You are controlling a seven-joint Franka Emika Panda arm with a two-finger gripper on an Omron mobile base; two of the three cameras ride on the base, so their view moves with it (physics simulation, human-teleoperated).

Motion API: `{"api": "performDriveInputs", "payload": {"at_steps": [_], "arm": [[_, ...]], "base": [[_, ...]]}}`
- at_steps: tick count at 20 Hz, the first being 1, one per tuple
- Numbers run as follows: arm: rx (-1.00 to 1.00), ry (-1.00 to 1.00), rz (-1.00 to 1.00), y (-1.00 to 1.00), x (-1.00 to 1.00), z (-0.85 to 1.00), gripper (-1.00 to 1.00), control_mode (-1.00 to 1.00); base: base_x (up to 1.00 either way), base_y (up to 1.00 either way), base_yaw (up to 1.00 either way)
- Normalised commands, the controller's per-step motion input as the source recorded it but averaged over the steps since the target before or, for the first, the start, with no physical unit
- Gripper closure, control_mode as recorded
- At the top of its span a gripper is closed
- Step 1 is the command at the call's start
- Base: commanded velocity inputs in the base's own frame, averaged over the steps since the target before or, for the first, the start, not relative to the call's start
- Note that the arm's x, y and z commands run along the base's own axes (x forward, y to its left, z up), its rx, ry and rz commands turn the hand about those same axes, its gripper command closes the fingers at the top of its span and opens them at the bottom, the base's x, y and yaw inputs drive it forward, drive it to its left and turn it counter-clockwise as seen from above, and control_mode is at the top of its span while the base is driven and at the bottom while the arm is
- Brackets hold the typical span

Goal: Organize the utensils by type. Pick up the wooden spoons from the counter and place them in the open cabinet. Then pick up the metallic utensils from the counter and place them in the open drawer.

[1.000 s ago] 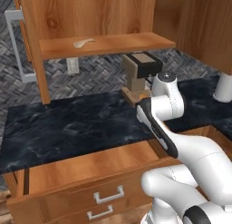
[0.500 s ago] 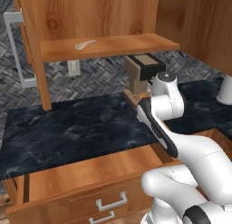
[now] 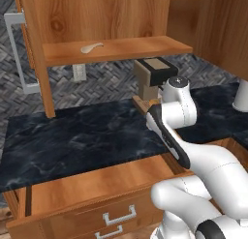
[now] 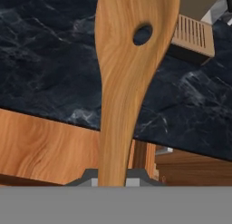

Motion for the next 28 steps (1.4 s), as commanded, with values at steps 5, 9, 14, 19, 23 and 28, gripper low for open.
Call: {"api": "performDriveInputs", "payload": {"at_steps": [5,9,14,19,23,28], "arm": [[0.00,0.00,0.00,0.00,0.00,0.00,1.00,1.00],[0.00,0.00,0.00,0.00,0.00,0.00,1.00,1.00],[0.01,-0.09,0.00,0.01,0.00,0.08,1.00,-1.00],[0.02,-0.15,0.20,0.00,0.00,0.46,1.00,-1.00],[0.00,-0.10,0.39,0.03,0.00,0.55,1.00,-1.00],[0.00,-0.21,0.42,0.02,0.09,0.70,1.00,-1.00]], "base": [[0.19,0.10,0.00],[0.12,0.09,0.00],[0.01,0.02,0.00],[0.00,0.00,0.00],[0.00,0.00,0.00],[0.00,0.00,0.00]]}}
